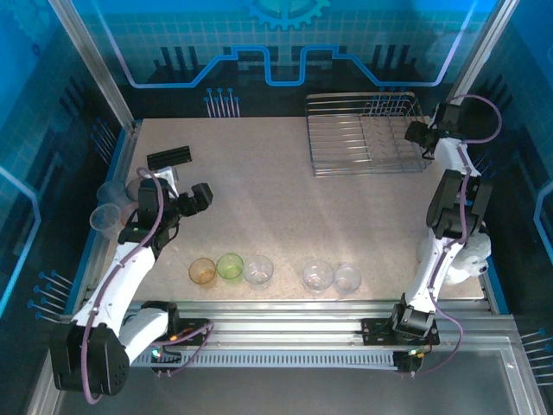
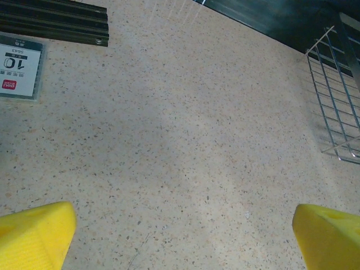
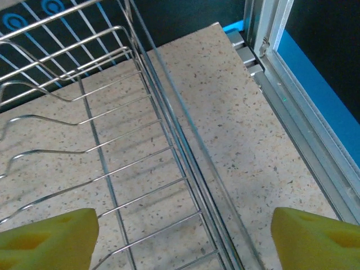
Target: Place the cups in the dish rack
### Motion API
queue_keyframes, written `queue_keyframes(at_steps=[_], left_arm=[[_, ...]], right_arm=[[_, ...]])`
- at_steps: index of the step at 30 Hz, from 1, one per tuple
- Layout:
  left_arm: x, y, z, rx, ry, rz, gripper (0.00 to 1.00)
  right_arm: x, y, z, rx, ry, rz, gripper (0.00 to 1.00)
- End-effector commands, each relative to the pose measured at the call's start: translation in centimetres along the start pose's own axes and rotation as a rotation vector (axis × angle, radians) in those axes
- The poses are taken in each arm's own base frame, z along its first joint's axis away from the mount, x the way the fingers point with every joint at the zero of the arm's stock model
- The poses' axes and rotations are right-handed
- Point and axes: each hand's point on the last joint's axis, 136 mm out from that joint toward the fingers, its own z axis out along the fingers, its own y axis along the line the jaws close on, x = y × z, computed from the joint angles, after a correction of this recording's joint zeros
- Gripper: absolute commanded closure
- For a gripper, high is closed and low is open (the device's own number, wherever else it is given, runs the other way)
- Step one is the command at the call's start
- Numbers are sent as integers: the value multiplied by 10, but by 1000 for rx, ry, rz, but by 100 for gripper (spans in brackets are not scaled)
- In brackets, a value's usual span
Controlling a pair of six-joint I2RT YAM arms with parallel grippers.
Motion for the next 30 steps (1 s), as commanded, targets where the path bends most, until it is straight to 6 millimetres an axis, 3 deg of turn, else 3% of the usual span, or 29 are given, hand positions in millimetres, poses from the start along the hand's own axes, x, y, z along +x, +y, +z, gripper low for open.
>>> queue_keyframes(at_steps=[1,5,17,23,30], left_arm=[[-5,-7,-1,21,-16,46,1],[-4,-7,-1,18,-11,54,1],[-3,-7,0,13,-10,62,1],[-4,-9,-1,17,-12,62,1],[-8,-13,-8,33,-34,76,1]], right_arm=[[20,-11,12,9,80,-4,22],[25,-13,19,14,107,-23,27],[37,-5,22,-12,174,-68,64],[41,22,12,-32,183,-200,79],[62,68,-10,-92,190,-299,93]])
